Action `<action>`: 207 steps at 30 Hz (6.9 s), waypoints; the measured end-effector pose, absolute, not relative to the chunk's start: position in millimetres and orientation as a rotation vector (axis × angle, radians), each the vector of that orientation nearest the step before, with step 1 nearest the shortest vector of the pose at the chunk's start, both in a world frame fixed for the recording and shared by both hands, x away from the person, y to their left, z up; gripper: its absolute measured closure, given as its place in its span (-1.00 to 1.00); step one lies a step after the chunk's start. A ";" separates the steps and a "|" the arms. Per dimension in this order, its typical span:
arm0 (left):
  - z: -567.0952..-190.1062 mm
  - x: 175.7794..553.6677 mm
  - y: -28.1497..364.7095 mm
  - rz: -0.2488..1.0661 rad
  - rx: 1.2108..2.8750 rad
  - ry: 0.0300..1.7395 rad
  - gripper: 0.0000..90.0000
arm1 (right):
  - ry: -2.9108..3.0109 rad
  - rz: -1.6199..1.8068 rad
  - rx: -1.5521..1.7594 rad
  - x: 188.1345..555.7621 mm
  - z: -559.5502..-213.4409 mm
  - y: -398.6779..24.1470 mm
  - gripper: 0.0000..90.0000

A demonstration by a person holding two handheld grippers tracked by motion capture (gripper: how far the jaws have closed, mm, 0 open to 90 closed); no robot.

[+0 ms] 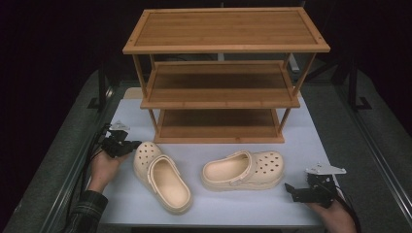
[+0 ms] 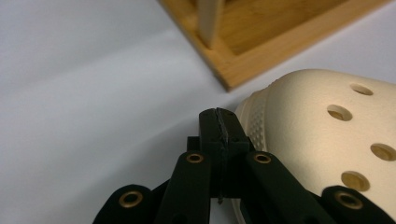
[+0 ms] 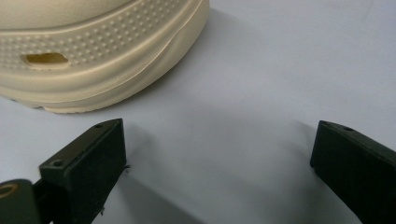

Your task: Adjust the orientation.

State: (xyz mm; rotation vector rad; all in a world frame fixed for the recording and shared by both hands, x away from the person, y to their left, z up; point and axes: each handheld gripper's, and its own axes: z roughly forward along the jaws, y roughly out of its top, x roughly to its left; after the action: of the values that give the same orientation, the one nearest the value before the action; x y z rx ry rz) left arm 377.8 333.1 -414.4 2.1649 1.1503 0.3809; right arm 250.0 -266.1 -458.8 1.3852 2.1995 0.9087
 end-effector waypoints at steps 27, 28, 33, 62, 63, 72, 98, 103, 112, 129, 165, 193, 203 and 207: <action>-415.7 265.5 348.5 0.316 2.136 1.125 1.00 | 2.200 0.909 1.385 250.0 -458.8 -266.1 -0.94; -417.1 262.3 346.6 0.317 2.143 1.121 1.00 | 2.199 0.909 1.385 249.9 -458.8 -266.1 -0.94; -421.5 261.1 339.6 0.292 2.169 1.114 1.00 | 2.199 0.909 1.385 250.0 -458.8 -266.1 -0.94; -418.0 287.5 313.5 0.300 2.206 1.030 1.00 | 2.199 0.909 1.385 250.0 -458.9 -266.1 -0.94; -417.9 289.2 312.6 0.300 2.210 1.027 1.00 | 2.200 0.909 1.385 250.0 -458.9 -266.0 -0.94; -417.3 308.9 298.7 0.293 2.223 1.015 1.00 | 2.199 0.908 1.385 249.9 -458.9 -266.0 -0.94; -417.8 336.7 258.3 0.249 2.251 0.909 1.00 | 2.200 0.908 1.384 250.1 -459.0 -266.1 -0.94; -418.0 338.2 256.0 0.245 2.254 0.901 1.00 | 2.200 0.908 1.384 250.1 -459.0 -266.1 -0.94; -415.5 337.2 254.9 0.261 2.255 0.895 1.00 | 2.200 0.908 1.385 250.0 -458.9 -266.0 -0.94; -412.6 302.8 305.3 0.327 2.221 1.028 0.05 | 2.200 0.908 1.385 250.1 -458.9 -266.0 -0.94; -450.2 254.2 348.2 0.457 2.186 1.085 -1.00 | 2.218 0.890 1.391 251.7 -456.3 -265.4 -0.91; -450.4 254.1 348.4 0.456 2.182 1.086 -1.00 | 2.438 1.127 1.268 242.7 -423.2 -240.6 1.00; -450.5 254.0 348.4 0.455 2.181 1.087 -1.00 | 2.445 1.087 1.279 250.4 -428.3 -230.3 1.00; -450.5 254.0 348.4 0.456 2.181 1.086 -1.00 | 2.441 1.073 1.282 253.7 -428.4 -229.0 1.00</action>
State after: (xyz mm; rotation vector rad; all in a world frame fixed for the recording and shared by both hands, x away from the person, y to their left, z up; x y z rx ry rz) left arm 254.0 348.4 -450.5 2.1809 1.0865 0.4556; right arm 253.7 -229.0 -428.4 1.2818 2.4405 1.0728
